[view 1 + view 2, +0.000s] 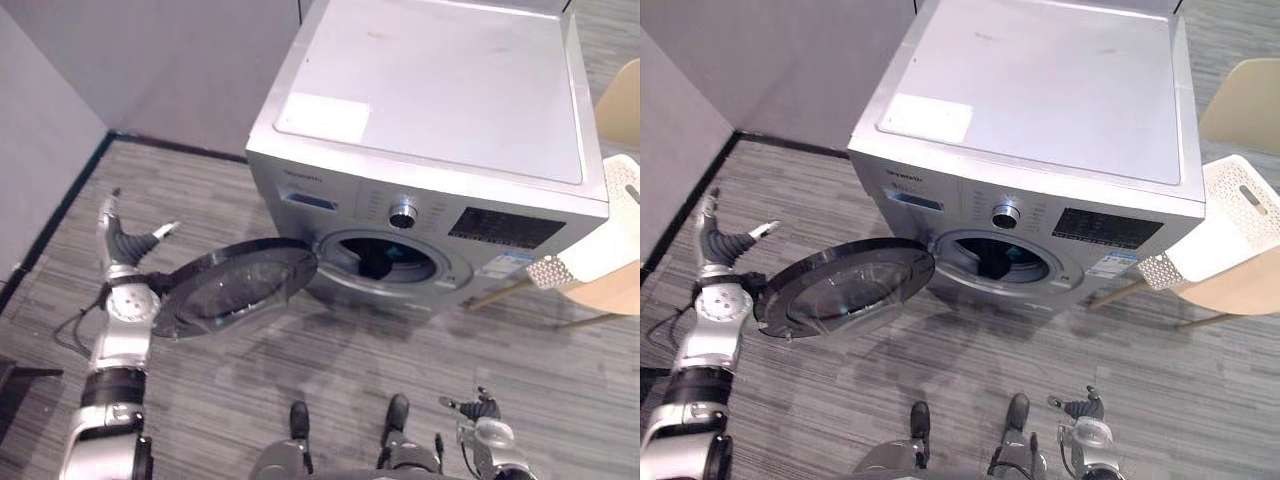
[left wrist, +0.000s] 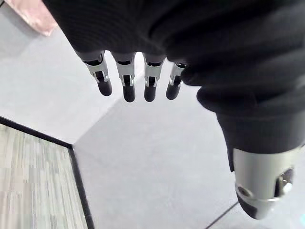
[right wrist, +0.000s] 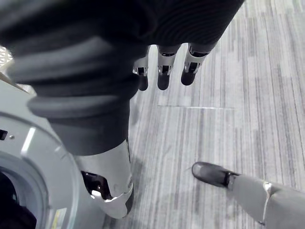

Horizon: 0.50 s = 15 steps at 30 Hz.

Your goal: Pick up the laundry basket with both hands and put the clothes into the washing machine.

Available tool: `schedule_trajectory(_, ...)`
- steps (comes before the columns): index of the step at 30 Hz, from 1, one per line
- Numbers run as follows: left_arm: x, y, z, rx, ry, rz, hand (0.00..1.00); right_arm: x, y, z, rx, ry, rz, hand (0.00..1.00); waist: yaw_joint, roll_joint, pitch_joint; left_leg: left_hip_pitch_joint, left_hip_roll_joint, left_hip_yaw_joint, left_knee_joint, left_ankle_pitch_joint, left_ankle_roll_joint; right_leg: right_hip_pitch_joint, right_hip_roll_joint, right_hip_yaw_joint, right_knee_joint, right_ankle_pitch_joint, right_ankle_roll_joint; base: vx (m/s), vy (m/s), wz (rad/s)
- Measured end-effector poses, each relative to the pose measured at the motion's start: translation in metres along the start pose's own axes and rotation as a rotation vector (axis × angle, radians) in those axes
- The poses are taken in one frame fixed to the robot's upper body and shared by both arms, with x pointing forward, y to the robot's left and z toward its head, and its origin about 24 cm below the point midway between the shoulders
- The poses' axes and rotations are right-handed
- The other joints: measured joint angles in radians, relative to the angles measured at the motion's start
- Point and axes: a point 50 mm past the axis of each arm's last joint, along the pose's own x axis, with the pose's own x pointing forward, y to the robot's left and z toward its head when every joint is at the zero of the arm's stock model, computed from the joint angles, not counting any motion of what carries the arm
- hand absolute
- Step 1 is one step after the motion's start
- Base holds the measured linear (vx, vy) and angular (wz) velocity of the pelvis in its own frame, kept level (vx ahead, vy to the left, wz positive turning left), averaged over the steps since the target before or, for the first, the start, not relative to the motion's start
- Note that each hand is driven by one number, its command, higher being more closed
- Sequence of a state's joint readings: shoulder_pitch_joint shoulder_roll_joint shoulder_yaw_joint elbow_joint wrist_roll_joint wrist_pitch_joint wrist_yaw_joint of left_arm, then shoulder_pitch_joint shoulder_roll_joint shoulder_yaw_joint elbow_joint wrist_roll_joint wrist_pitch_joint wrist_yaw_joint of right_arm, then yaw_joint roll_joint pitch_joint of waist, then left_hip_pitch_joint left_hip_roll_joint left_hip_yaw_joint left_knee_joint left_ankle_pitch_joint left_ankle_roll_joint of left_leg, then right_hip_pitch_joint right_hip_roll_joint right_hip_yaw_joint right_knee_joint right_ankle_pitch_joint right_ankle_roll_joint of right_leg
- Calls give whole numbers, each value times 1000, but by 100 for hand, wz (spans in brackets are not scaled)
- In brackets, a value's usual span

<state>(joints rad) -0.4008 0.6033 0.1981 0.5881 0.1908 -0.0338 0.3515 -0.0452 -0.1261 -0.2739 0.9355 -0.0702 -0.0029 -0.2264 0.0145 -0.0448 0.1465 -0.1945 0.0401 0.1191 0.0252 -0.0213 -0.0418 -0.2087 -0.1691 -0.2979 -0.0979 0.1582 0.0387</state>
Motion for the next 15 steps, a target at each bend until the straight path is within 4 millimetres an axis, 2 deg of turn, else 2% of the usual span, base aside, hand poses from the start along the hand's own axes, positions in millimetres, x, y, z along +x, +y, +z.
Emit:
schedule_trajectory(3,16,11,1,29,46,27,0,-1,3,9,-4,-48,17,0,2,-34,19,-87,17,9,52,-6,5,-70,6,35,0,41,-12,-88,28,-7)
schedule_trajectory(6,27,11,5,51,66,-4,0,-4,10,17,-1,-99,40,0,8,-52,44,-146,41,14,114,-29,4,-103,20,55,0,68,-10,-107,7,-8)
schedule_trajectory(10,34,4,15,64,66,-59,0,-7,18,27,8,-152,69,0,29,-56,54,-228,83,21,210,-72,-10,-148,48,71,6,78,2,-97,-31,-17)
schedule_trajectory(12,40,4,26,50,46,-67,0,-8,19,27,11,-157,75,0,33,-56,57,-262,107,14,234,-78,-21,-168,64,77,6,78,2,-90,-74,-6)
schedule_trajectory(15,40,-2,26,41,63,-99,0,-8,18,28,10,-159,79,0,36,-56,58,-265,138,8,233,-70,-36,-170,94,82,6,78,2,-44,-94,-7)
